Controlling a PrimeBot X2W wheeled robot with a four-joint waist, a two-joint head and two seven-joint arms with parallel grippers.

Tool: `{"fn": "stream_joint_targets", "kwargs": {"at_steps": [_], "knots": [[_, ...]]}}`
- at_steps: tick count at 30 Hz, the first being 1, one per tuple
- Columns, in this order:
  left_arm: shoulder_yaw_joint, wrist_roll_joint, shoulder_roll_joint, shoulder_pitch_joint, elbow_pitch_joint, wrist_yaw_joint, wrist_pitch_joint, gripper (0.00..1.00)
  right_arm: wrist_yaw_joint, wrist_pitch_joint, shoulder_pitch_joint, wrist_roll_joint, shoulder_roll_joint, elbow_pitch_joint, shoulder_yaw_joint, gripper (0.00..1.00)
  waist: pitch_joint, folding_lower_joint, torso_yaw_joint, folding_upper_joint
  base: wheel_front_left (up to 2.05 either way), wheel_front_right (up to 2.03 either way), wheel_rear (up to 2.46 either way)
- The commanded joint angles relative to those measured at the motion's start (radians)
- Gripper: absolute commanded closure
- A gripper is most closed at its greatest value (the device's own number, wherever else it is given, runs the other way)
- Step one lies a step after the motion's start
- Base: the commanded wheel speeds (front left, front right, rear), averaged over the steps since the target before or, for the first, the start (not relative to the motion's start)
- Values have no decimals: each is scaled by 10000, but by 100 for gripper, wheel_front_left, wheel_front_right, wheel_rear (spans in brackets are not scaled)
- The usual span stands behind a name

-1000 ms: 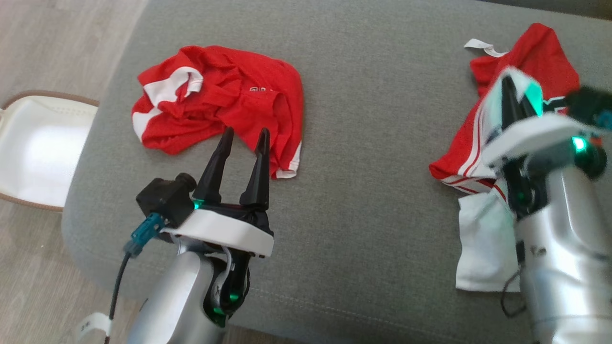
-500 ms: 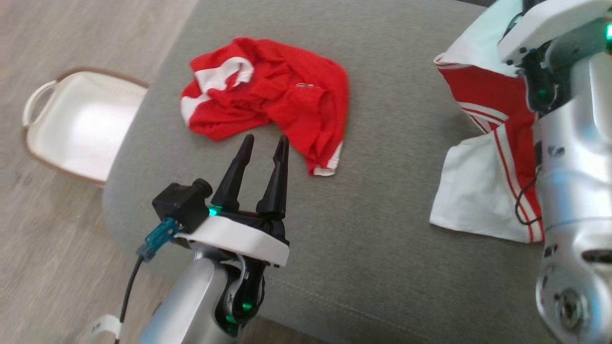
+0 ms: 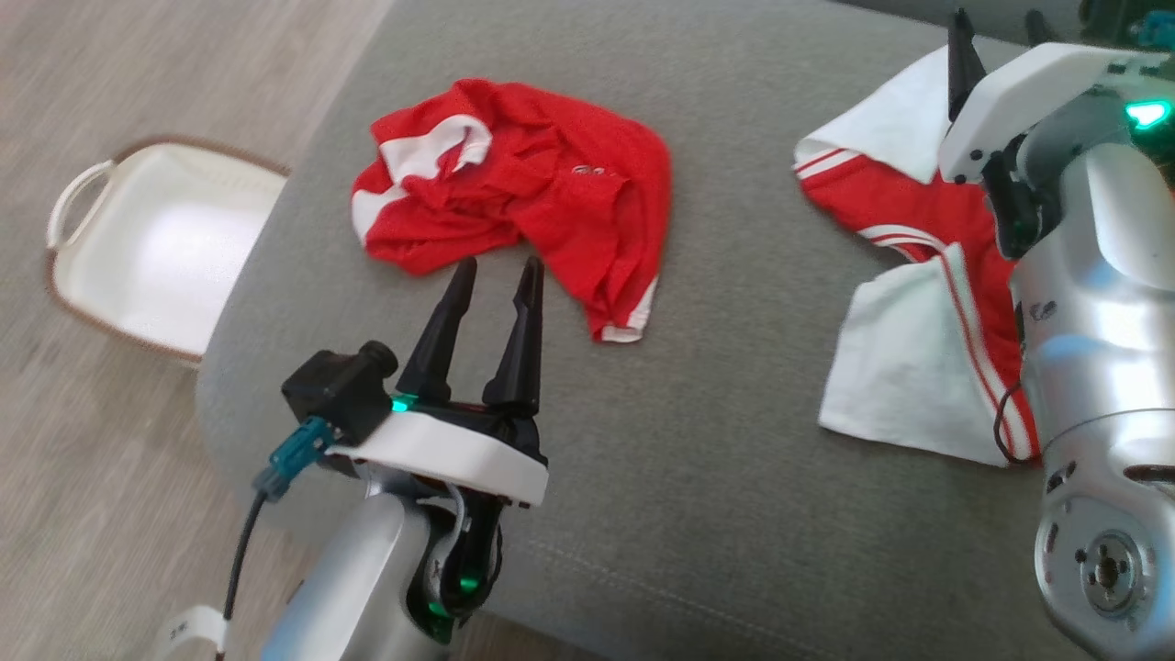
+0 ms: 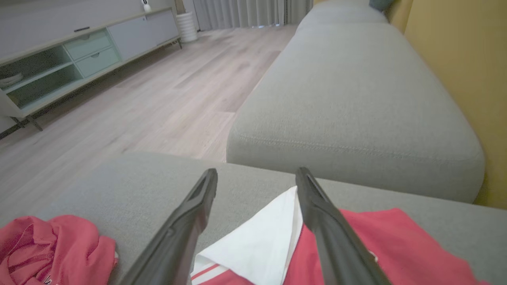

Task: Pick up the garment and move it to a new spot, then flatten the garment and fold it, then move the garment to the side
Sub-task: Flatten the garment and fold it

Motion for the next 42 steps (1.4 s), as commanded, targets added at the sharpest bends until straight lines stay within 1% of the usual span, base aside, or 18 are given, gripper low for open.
{"fn": "stream_joint_targets", "kwargs": {"at_steps": [1,6,10,11,14,19,24,29,32,33,35,36,37,39,42], "knots": [[419,90,38,-265,-366,12,-51,0,77,-361,-476,73,160,-283,318,0,-255,0,-309,0,0,0,0],[634,153,38,-211,-485,18,-51,0,77,-1596,165,574,160,-492,675,0,-723,0,-977,0,0,0,0],[812,85,38,-122,-701,61,-51,0,77,-2443,1126,1258,160,-1009,986,0,-1104,0,-1542,0,0,0,0],[812,85,38,-122,-701,61,-51,0,77,-2443,1126,1258,160,-1009,986,0,-1104,0,-1542,0,0,0,0],[927,-3,38,1,-914,118,-51,0,77,-2818,2057,1925,160,-1689,1224,0,-1335,0,-1952,0,0,0,0],[988,-3,37,181,-1067,152,-51,0,77,-3022,3889,2725,160,-3440,1604,0,-1519,0,-2612,0,0,0,0],[870,5,37,334,-923,129,-51,0,77,-2818,5764,3575,160,-5338,1666,0,-1528,0,-3103,0,0,0,0],[699,-23,37,375,-548,65,-51,0,77,-2390,6802,3988,160,-6746,1675,0,-1397,0,-3575,0,0,0,0],[427,-7,37,197,-35,-1,-51,0,77,-2132,7053,4021,160,-7389,1660,0,-1243,0,-3891,0,0,0,0],[118,-9,37,-51,572,13,19,0,77,-1973,7165,4016,160,-7760,1621,0,-1091,0,-4120,0,0,0,0],[-215,14,37,-440,1247,58,279,0,77,-1838,7237,4042,160,-8080,1577,0,-905,0,-4382,0,0,0,0],[-359,-60,37,-633,1599,115,483,0,77,-1779,7269,4049,160,-8214,1553,0,-812,0,-4503,0,0,0,0],[-696,-31,37,-1097,2275,142,918,0,77,-1688,7292,4057,160,-8462,1537,0,-566,0,-4765,0,0,0,0],[-854,-319,37,-1506,2846,224,1227,0,77,-1634,7312,4074,160,-8639,1517,0,-337,0,-4998,0,0,0,0],[-1066,-373,37,-2154,3851,374,1679,0,77,-1620,7336,4137,160,-8806,1490,0,-40,0,-5273,0,0,0,0]]}}
